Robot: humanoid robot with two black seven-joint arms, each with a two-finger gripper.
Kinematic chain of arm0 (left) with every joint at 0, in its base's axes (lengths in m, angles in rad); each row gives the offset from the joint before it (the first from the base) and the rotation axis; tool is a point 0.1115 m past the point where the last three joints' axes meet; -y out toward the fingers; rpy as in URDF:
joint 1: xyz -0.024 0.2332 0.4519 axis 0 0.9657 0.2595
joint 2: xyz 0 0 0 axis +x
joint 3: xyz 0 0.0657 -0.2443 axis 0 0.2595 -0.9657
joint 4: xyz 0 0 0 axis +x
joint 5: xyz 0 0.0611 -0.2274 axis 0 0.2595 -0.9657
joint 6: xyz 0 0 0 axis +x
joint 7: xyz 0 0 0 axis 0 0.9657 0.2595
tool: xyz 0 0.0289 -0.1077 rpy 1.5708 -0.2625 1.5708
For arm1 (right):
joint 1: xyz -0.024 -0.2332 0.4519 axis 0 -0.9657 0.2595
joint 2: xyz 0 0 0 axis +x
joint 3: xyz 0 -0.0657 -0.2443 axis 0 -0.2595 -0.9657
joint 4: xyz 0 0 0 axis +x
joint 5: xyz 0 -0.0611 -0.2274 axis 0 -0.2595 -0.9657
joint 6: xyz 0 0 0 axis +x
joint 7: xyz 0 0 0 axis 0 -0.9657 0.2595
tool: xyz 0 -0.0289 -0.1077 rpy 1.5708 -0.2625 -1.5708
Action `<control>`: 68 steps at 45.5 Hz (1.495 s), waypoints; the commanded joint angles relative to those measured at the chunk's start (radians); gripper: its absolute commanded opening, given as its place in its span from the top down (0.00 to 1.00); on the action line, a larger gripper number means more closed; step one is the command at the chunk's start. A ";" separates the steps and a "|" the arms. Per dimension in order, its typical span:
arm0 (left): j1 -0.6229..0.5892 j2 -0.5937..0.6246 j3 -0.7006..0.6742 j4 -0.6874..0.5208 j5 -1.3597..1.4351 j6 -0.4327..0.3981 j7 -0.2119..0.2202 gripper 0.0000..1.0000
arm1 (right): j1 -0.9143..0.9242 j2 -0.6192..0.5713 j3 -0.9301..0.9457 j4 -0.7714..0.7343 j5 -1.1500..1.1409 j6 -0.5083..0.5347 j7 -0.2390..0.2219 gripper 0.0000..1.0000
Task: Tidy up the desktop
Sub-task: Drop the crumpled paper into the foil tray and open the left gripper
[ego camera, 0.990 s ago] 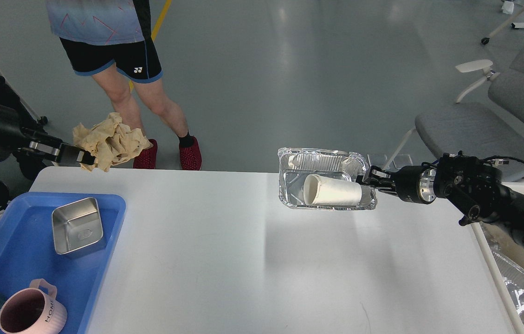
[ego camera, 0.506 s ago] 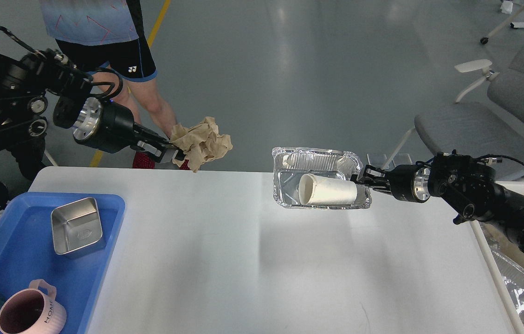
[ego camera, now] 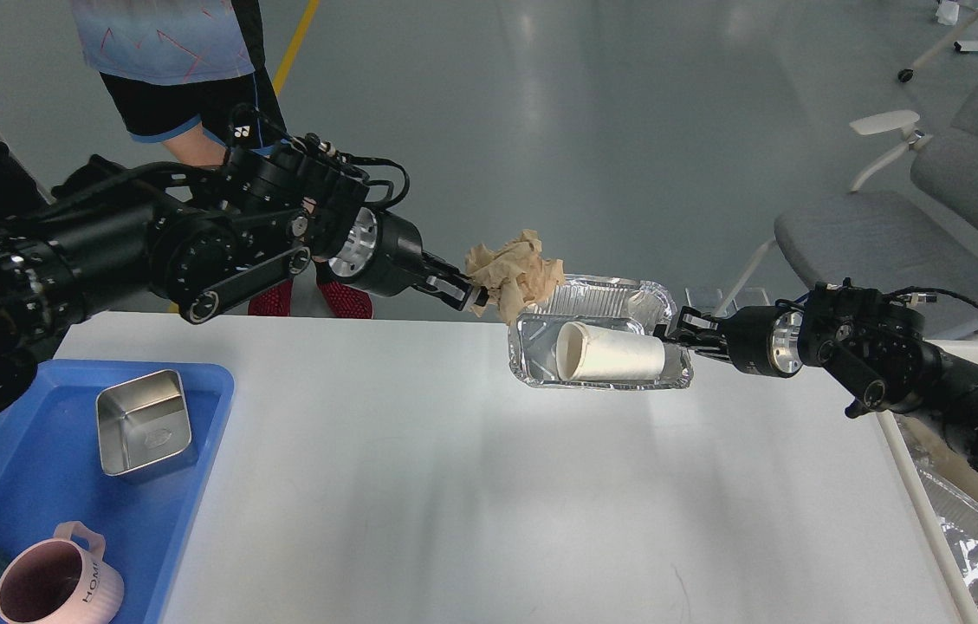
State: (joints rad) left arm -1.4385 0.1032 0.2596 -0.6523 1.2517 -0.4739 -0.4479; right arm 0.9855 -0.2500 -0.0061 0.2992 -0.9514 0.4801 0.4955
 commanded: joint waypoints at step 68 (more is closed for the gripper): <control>0.073 -0.013 0.001 0.393 -0.608 0.093 0.018 0.08 | -0.019 -0.005 0.005 -0.003 0.002 -0.003 0.000 1.00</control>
State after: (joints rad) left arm -1.3810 0.0333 0.2597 -0.2950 0.8261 -0.3961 -0.4311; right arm 0.9726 -0.2547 -0.0042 0.2975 -0.9511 0.4777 0.4954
